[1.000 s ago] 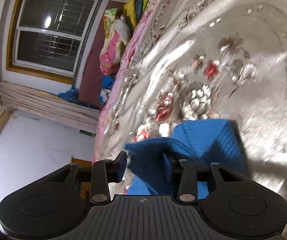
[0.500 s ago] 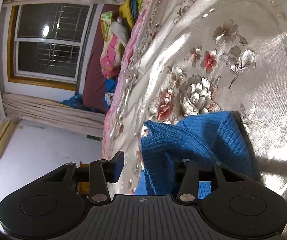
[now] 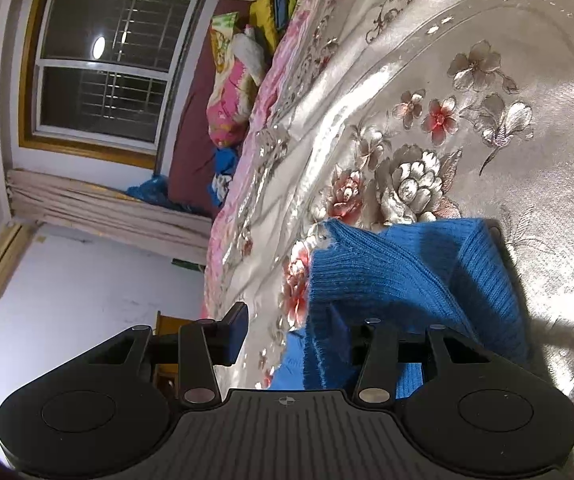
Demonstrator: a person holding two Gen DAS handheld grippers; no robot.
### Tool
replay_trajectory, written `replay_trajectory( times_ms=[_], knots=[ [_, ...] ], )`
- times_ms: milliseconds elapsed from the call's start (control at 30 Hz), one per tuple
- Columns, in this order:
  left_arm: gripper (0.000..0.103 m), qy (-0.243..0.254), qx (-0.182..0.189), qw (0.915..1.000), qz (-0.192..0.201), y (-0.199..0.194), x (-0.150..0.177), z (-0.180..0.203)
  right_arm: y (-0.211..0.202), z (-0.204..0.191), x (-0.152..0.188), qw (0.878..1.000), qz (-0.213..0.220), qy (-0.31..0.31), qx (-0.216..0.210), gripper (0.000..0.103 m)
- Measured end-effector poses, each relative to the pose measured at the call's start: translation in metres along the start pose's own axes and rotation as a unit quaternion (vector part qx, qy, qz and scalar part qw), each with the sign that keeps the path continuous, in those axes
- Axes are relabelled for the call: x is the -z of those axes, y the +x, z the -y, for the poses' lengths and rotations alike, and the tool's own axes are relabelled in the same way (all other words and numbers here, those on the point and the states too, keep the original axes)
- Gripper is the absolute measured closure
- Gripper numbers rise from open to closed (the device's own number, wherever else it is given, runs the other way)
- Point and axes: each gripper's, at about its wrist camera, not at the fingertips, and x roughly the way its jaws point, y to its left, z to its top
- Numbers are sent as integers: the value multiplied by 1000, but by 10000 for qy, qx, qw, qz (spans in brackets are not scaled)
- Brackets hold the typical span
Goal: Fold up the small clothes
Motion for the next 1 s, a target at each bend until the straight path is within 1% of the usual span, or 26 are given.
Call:
replay_trajectory(
  times_ms=[100, 233, 300, 433, 500, 567, 733, 833, 900, 933, 967, 1000],
  knots=[
    [74, -307, -290, 9989, 221, -2, -9, -15, 0, 5, 1, 10000, -18, 26, 23, 58],
    [74, -492, -420, 9972, 370, -9, -10, -25, 2, 3, 4, 9998, -74, -149, 88, 58],
    [74, -441, -425, 9971, 452, -16, -7, -23, 4, 2, 5, 9996, -104, -228, 107, 58],
    [74, -185, -523, 9962, 673, -31, -2, -18, 4, -1, 7, 9994, -131, -296, 122, 57],
    [74, -193, -482, 9961, 710, -35, -4, -18, 4, -1, 9, 9992, -146, -352, 154, 57],
    [73, -204, -408, 9968, 655, -36, -4, -19, 2, -1, 10, 9990, -174, -392, 157, 57],
    [72, 137, -527, 9974, 473, -29, 11, -14, -2, -5, 18, 9971, -255, -645, 298, 57],
    [72, 144, -602, 9977, 286, -24, 23, -19, -7, -9, 28, 9911, -275, -1149, 613, 57],
    [72, 87, -715, 9972, 193, -22, 30, -26, -12, -11, 35, 9831, -244, -1579, 896, 57],
    [72, 41, -748, 9971, 149, -21, 33, -31, -14, -11, 38, 9781, -246, -1780, 1052, 58],
    [71, -18, -762, 9970, 117, -21, 35, -35, -15, -11, 41, 9704, -265, -2017, 1303, 58],
    [70, -41, -749, 9971, 108, -22, 38, -37, -15, -12, 43, 9625, -305, -2226, 1523, 63]
  ],
)
